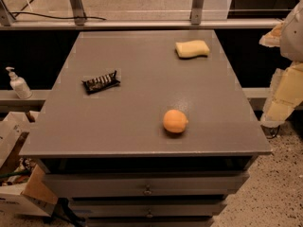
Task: Pick orange
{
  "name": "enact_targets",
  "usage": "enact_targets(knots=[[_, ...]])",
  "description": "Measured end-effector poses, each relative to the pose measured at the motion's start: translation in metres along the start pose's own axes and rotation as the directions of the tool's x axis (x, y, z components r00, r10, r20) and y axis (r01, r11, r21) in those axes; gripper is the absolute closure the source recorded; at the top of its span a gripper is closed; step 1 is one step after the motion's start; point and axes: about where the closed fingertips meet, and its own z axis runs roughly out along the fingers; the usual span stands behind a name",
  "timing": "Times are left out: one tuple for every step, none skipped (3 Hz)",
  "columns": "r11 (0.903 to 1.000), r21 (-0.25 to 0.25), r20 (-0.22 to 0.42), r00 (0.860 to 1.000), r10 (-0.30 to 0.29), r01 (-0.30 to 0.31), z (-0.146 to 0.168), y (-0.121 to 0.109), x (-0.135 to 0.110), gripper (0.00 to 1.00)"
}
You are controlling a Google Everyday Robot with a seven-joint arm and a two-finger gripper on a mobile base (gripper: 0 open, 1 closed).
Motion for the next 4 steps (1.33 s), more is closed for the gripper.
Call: enact_targets(knots=[[1.0000, 0.000, 0.000, 1.000, 0.000, 0.000, 0.000, 0.000, 0.000, 0.00], [1.0000, 0.000, 0.021, 1.000, 0.002, -0.002, 0.008, 0.004, 0.003, 0.00], [0.9989, -0.041, 0.089, 0.996, 0.024, -0.020, 0.037, 0.016, 0.004, 0.00], [0.9964, -0.085, 0.183, 0.983, 0.017, -0.002, 0.069, 0.033, -0.009, 0.00]])
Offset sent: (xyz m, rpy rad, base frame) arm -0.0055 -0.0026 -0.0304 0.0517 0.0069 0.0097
